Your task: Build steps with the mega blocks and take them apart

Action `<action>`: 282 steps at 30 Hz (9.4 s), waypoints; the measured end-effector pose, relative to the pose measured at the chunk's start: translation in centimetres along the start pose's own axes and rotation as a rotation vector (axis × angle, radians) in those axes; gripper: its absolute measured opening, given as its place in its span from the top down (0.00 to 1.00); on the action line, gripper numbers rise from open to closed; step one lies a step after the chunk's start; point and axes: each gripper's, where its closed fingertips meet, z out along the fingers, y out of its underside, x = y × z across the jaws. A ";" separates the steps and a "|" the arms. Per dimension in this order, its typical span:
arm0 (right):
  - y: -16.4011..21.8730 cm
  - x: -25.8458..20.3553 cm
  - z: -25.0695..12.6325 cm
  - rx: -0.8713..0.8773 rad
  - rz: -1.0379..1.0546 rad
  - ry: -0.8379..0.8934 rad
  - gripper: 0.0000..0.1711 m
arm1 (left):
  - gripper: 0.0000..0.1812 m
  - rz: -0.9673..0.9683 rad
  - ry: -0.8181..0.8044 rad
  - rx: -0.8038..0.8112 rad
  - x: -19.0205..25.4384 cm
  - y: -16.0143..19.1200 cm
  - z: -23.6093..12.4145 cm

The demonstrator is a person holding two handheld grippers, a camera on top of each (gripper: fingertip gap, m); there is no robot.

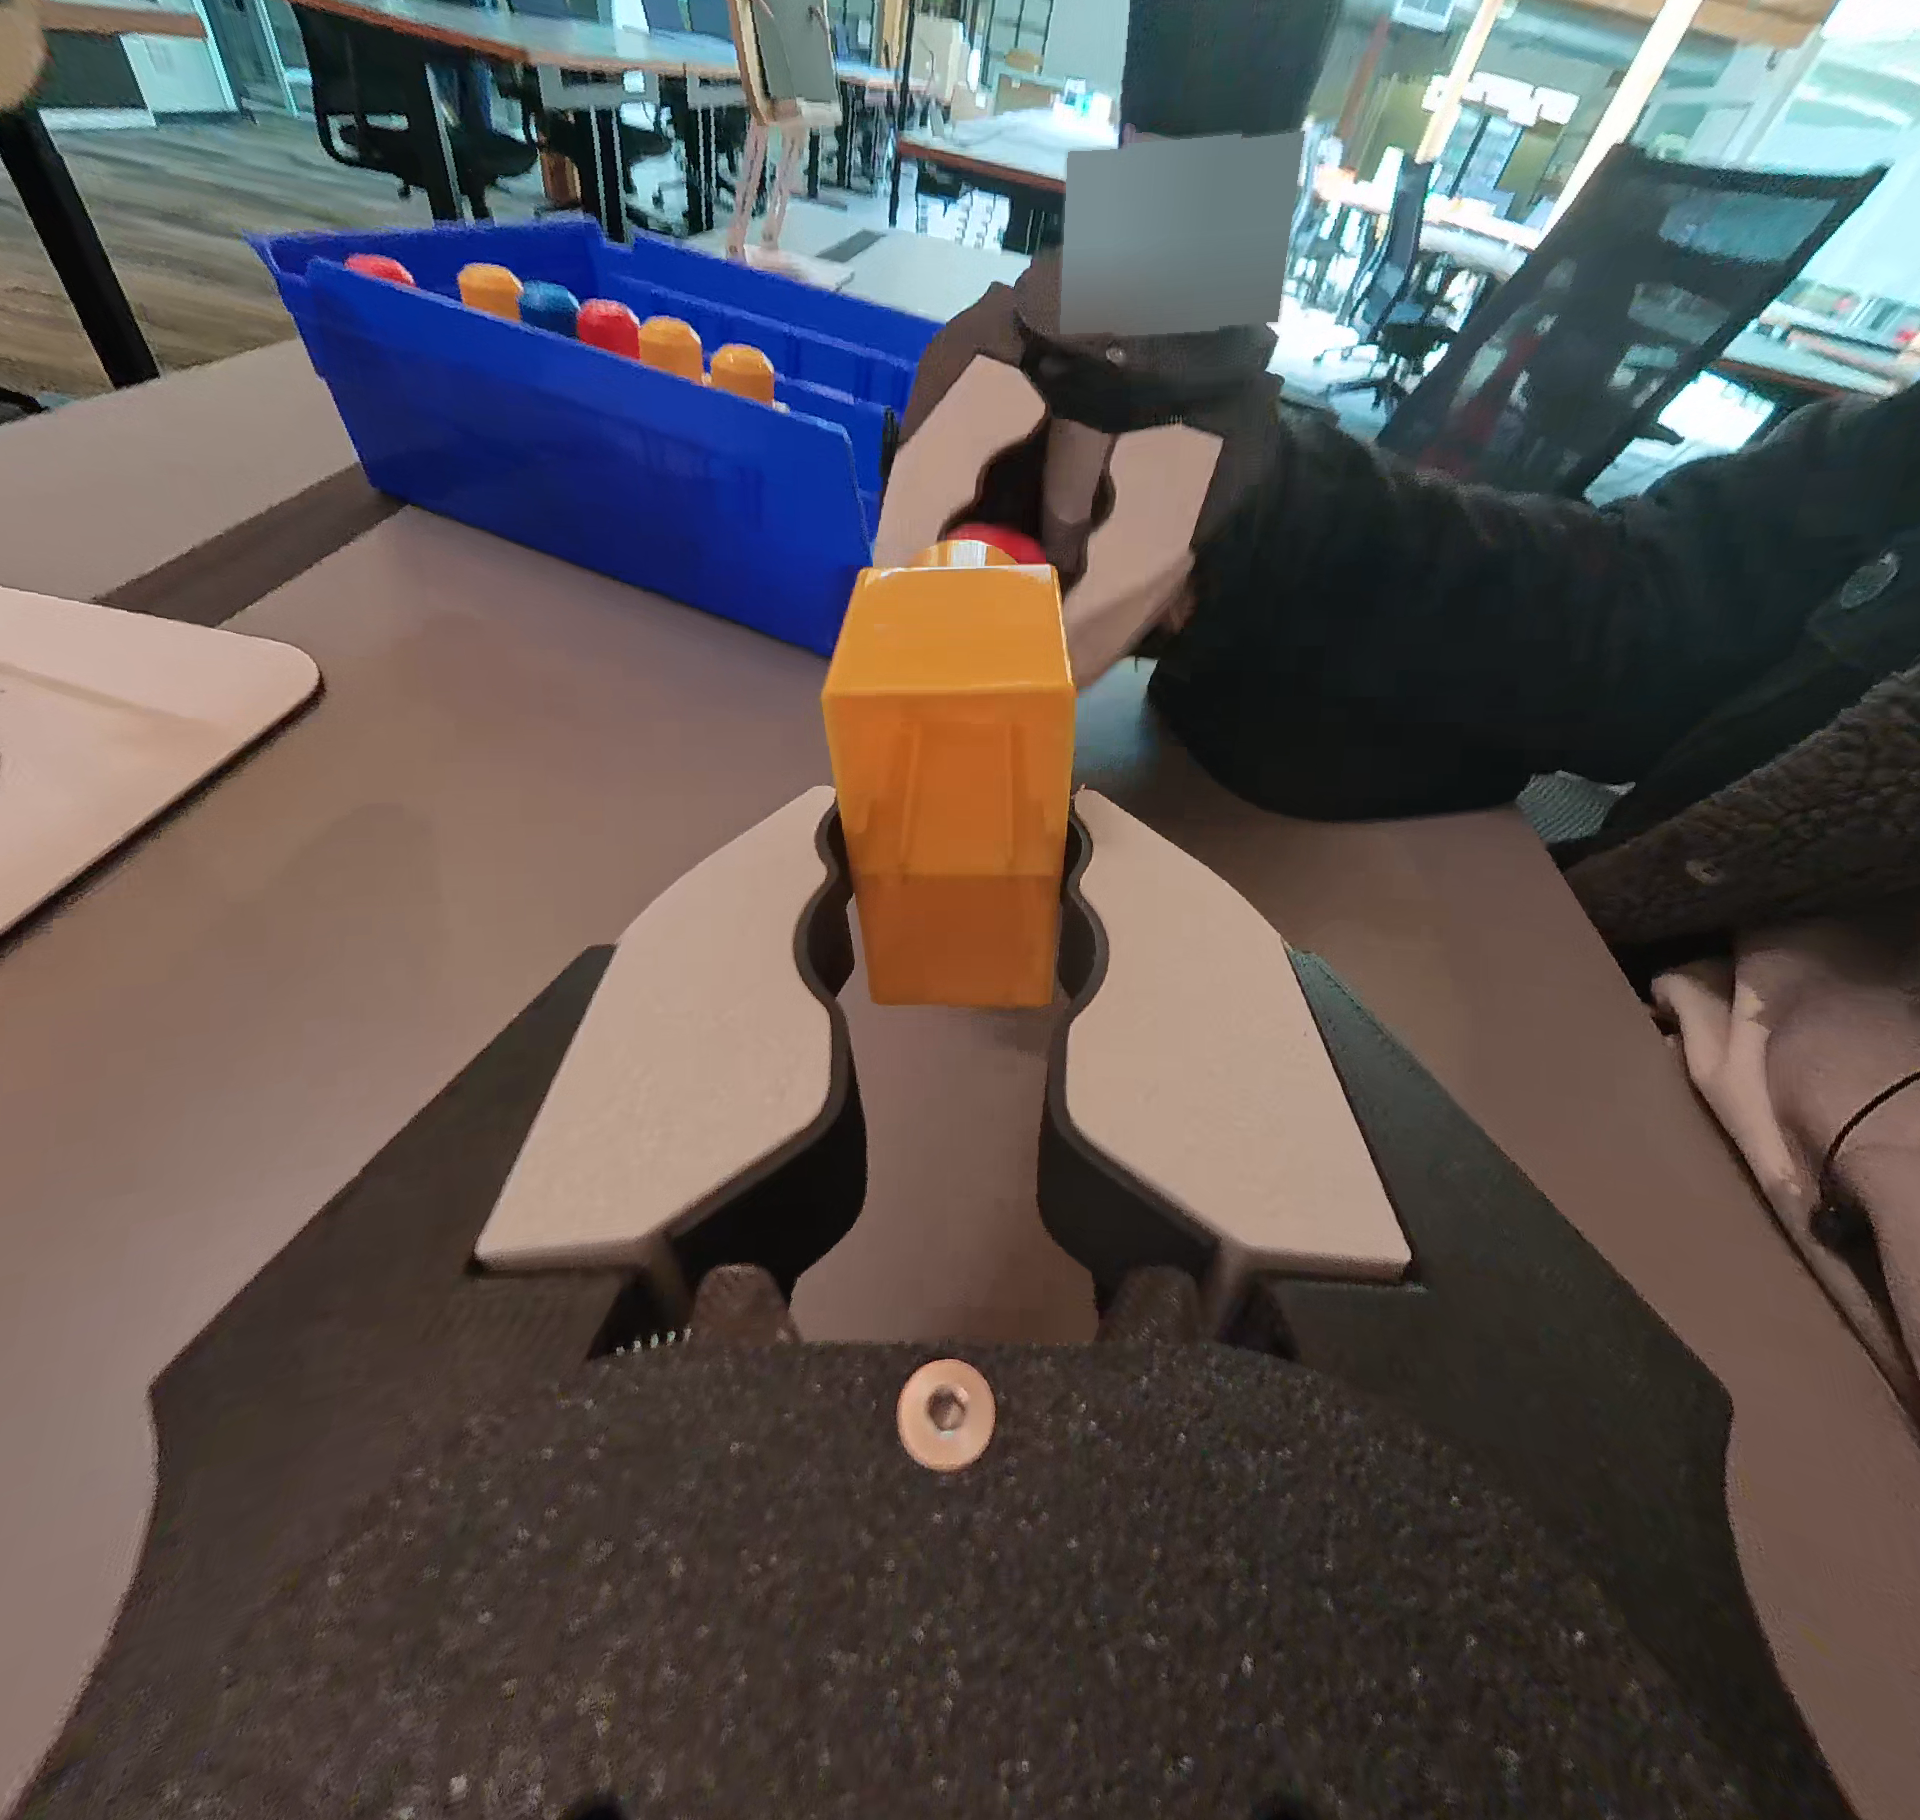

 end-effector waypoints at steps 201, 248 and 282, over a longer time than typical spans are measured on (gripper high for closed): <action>7.9 13.8 -13.2 -0.334 0.036 0.208 0.84 | 0.88 0.318 -0.184 -0.157 -0.5 2.9 2.1; -0.8 5.5 1.9 0.236 0.144 0.469 1.00 | 1.00 0.124 -1.035 0.296 -12.5 -11.0 -23.0; 0.0 2.0 4.9 0.165 0.025 0.252 0.99 | 0.84 -0.312 -1.217 -0.349 -31.8 6.8 -31.3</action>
